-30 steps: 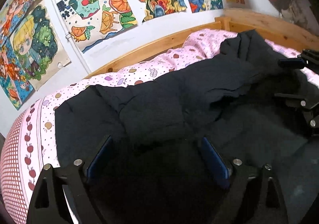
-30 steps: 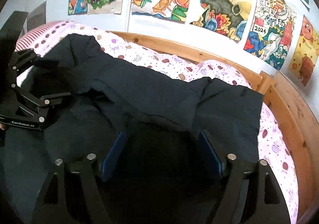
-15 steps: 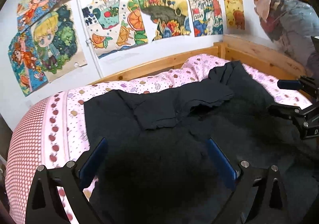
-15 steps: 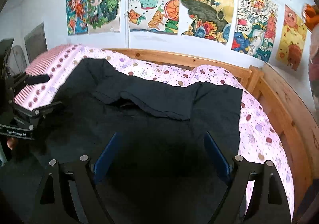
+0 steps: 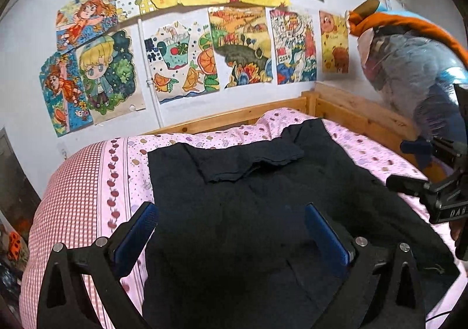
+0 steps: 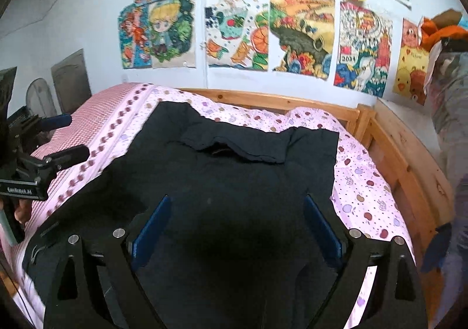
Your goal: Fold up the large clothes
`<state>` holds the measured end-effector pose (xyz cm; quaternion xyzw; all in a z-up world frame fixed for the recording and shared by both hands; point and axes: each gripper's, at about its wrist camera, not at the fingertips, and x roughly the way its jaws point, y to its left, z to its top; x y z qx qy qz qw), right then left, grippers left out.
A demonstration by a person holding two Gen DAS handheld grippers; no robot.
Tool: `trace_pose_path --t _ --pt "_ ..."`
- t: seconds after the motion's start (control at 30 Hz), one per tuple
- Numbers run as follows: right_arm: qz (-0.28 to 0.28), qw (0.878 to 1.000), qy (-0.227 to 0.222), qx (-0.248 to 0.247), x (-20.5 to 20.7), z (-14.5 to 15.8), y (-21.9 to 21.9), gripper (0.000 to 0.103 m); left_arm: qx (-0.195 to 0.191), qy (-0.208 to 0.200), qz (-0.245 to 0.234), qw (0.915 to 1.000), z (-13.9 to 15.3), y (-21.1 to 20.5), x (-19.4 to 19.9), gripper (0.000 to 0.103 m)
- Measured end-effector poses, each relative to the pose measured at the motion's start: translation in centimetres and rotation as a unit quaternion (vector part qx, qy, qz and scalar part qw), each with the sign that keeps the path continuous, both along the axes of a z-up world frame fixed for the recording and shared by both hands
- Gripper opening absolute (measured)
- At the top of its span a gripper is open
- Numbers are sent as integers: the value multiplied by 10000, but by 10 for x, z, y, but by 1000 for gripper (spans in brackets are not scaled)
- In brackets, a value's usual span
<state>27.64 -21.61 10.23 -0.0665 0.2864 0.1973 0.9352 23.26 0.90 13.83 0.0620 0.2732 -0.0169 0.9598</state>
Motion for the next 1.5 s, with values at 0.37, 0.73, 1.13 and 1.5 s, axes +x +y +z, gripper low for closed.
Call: trace_pose_path --t 0.37,0.73,1.13,1.5 --pt "251 9993 -269 -26 -64 2 -12 89 -111 46 -50 9999 -11 -10 -61 102" --pt "461 9979 -330 -316 -101 -23 -25 89 105 282 -396 9988 -51 -11 -102 102" --pt "1385 9873 262 -739 -144 -76 -29 89 143 809 -1115 9904 -89 -4 -149 102" --pt "1885 9748 889 -799 -174 -117 -34 89 191 1078 -1597 9811 -111 -4 -180 102"
